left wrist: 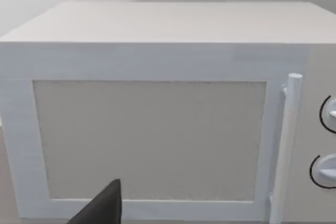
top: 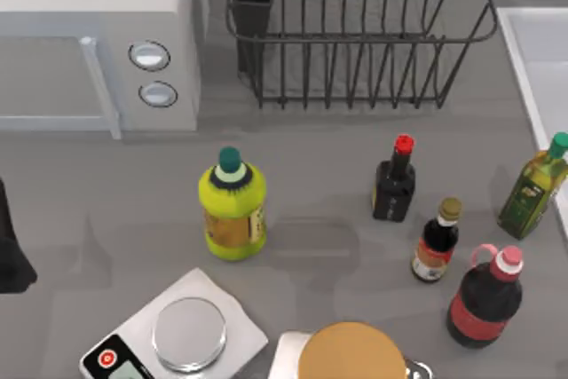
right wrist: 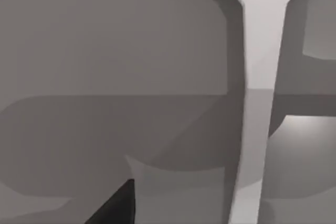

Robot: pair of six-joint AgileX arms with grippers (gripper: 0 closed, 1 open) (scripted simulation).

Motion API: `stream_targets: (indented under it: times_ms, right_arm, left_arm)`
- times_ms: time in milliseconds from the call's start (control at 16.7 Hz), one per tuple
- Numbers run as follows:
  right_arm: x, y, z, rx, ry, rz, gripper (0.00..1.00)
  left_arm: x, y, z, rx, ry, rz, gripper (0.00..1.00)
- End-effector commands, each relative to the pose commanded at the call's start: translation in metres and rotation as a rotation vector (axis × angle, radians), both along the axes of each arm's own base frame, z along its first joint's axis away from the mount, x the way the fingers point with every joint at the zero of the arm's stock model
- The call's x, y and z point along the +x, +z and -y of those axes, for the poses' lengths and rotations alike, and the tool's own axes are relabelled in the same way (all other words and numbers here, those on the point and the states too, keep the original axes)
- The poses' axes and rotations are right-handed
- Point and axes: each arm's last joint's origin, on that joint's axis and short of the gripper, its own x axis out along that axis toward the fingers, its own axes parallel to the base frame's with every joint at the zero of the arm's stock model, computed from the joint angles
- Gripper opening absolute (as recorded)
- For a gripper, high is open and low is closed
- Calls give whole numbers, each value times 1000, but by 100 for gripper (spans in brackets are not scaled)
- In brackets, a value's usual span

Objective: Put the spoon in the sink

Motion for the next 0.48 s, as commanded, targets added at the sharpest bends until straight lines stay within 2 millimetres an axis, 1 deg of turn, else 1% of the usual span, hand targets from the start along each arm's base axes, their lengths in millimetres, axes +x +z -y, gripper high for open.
stream_targets:
  times_ms: [480]
  right_arm:
    - [0,0,0,0,0,0,2]
  left_arm:
    - [0,0,0,0,0,0,100]
